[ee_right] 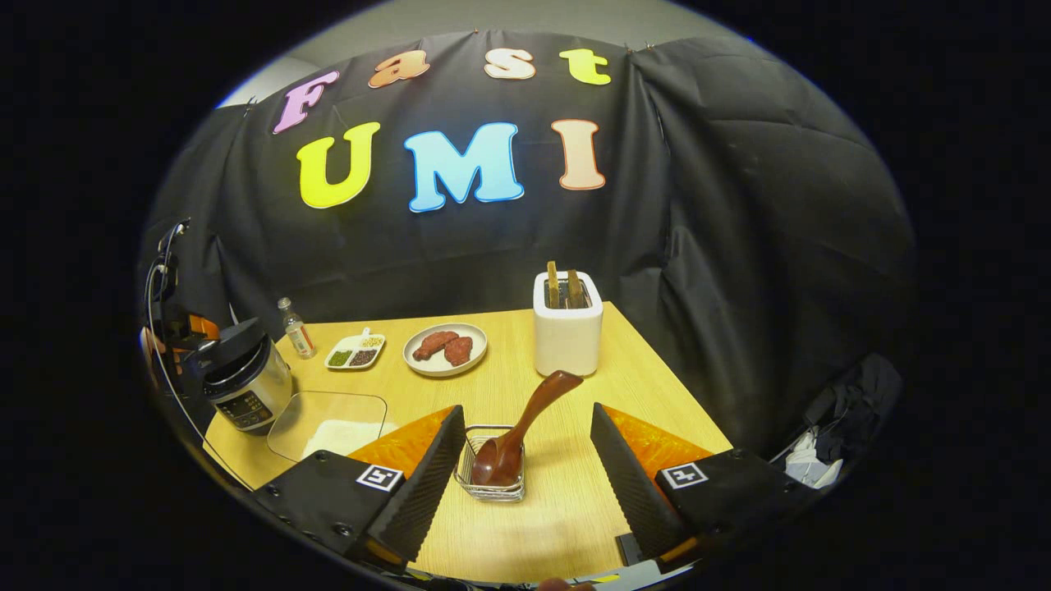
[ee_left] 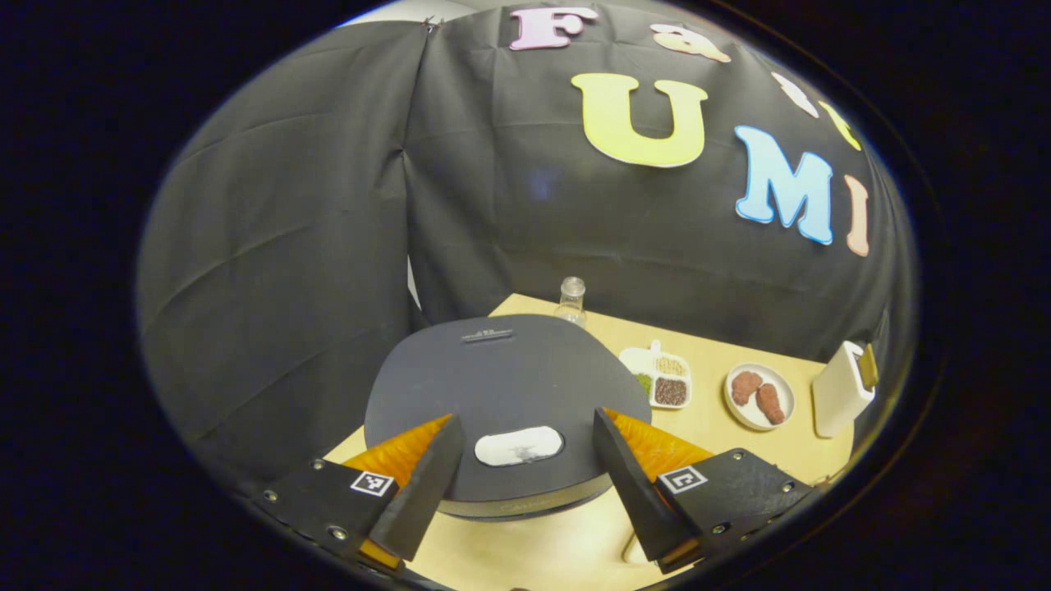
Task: Close the left gripper, press the button to open the rice cooker; take a wooden spoon from the chopstick holder with the right hand, scoop a spoonful of rice and pour it into the rice cooker, then put the wooden spoon back into the chopstick holder.
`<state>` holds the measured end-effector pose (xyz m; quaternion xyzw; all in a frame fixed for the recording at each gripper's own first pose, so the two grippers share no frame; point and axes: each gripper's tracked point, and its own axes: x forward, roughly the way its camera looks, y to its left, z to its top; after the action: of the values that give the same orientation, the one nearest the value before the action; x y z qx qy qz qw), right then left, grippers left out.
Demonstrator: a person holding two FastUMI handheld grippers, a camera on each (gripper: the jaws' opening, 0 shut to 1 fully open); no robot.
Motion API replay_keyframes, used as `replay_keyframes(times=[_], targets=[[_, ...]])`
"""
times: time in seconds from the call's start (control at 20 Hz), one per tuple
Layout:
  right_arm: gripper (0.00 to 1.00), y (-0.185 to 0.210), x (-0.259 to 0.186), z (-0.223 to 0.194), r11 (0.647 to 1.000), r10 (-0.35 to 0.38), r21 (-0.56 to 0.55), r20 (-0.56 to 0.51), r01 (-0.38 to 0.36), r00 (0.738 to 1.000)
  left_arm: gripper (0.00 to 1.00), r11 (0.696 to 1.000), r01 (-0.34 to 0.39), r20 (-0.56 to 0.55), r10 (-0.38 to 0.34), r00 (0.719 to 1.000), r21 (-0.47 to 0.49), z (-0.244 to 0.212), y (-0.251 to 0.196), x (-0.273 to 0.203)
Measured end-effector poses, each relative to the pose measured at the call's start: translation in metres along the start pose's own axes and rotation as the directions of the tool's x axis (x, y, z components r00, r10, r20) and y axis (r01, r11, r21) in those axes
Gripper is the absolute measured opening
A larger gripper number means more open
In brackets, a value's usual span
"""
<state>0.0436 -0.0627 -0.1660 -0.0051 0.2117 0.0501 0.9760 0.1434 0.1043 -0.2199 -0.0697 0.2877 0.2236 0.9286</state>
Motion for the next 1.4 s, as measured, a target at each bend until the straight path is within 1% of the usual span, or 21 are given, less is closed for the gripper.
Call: replay_keyframes(times=[0.15, 0.2, 0.3, 0.4, 0.45, 0.55, 0.65, 0.75, 0.9, 1.05, 1.15, 1.25, 1.3, 1.4], targets=[[0.98, -0.009, -0.001, -0.004, 1.0, -0.004, -0.021, -0.004, 0.004, 1.0, 1.0, 1.0, -0.01, -0.037, 0.011, 0.999, 0.02, -0.022, -0.006, 0.005], [0.98, -0.014, -0.002, -0.005, 1.0, -0.01, -0.028, -0.005, 0.01, 1.0, 1.0, 1.0, -0.016, 0.015, 0.015, 1.0, 0.025, -0.013, -0.007, 0.006], [0.98, -0.023, -0.001, 0.0, 1.0, -0.019, -0.021, 0.004, 0.019, 1.0, 1.0, 1.0, -0.02, 0.011, 0.02, 1.0, 0.007, -0.019, -0.004, 0.0], [0.98, -0.029, 0.0, 0.002, 1.0, -0.011, -0.007, 0.013, 0.011, 1.0, 1.0, 1.0, -0.022, 0.015, 0.021, 1.0, 0.016, -0.021, -0.003, -0.001], [0.98, -0.033, 0.001, 0.002, 1.0, -0.011, -0.007, 0.016, 0.011, 1.0, 1.0, 1.0, -0.02, 0.022, 0.02, 1.0, 0.017, -0.022, -0.004, 0.001], [0.98, -0.038, 0.003, 0.001, 1.0, -0.003, -0.008, 0.018, 0.003, 1.0, 1.0, 1.0, -0.024, 0.048, 0.024, 0.999, -0.009, -0.021, -0.003, -0.002], [0.98, -0.041, 0.004, -0.003, 1.0, 0.012, -0.004, 0.01, -0.012, 1.0, 1.0, 1.0, -0.027, 0.067, 0.026, 0.997, 0.011, -0.023, -0.002, -0.003], [0.98, -0.041, 0.005, -0.006, 1.0, 0.024, -0.005, 0.005, -0.024, 1.0, 1.0, 1.0, -0.026, 0.029, 0.026, 0.999, 0.001, -0.031, -0.003, -0.003], [0.98, -0.046, -0.001, -0.007, 1.0, 0.01, -0.009, 0.017, -0.01, 1.0, 1.0, 1.0, -0.026, 0.039, 0.025, 0.999, 0.014, -0.026, -0.003, 0.001], [0.98, -0.045, -0.007, -0.009, 1.0, -0.008, 0.021, 0.024, 0.007, 1.0, 1.0, 1.0, -0.025, 0.033, 0.024, 0.999, 0.019, -0.029, -0.004, 0.001], [0.98, -0.042, -0.01, -0.008, 0.999, -0.02, 0.033, 0.028, 0.019, 0.999, 1.0, 0.999, -0.017, 0.035, 0.016, 0.999, 0.034, -0.028, -0.005, 0.0], [0.98, -0.04, -0.016, 0.002, 0.998, -0.042, 0.038, 0.039, 0.041, 0.998, 1.0, 0.997, 0.013, 0.034, -0.015, 0.999, 0.07, -0.027, -0.009, -0.004], [0.98, -0.037, -0.022, 0.013, 0.998, -0.049, 0.045, 0.064, 0.046, 0.997, 1.0, 0.996, 0.041, 0.027, -0.044, 0.999, 0.076, -0.027, -0.012, -0.007], [0.98, -0.027, -0.035, 0.039, 0.998, -0.046, 0.042, 0.134, 0.041, 0.99, 1.0, 0.994, 0.059, 0.03, -0.062, 0.998, 0.089, -0.02, -0.01, -0.021]])
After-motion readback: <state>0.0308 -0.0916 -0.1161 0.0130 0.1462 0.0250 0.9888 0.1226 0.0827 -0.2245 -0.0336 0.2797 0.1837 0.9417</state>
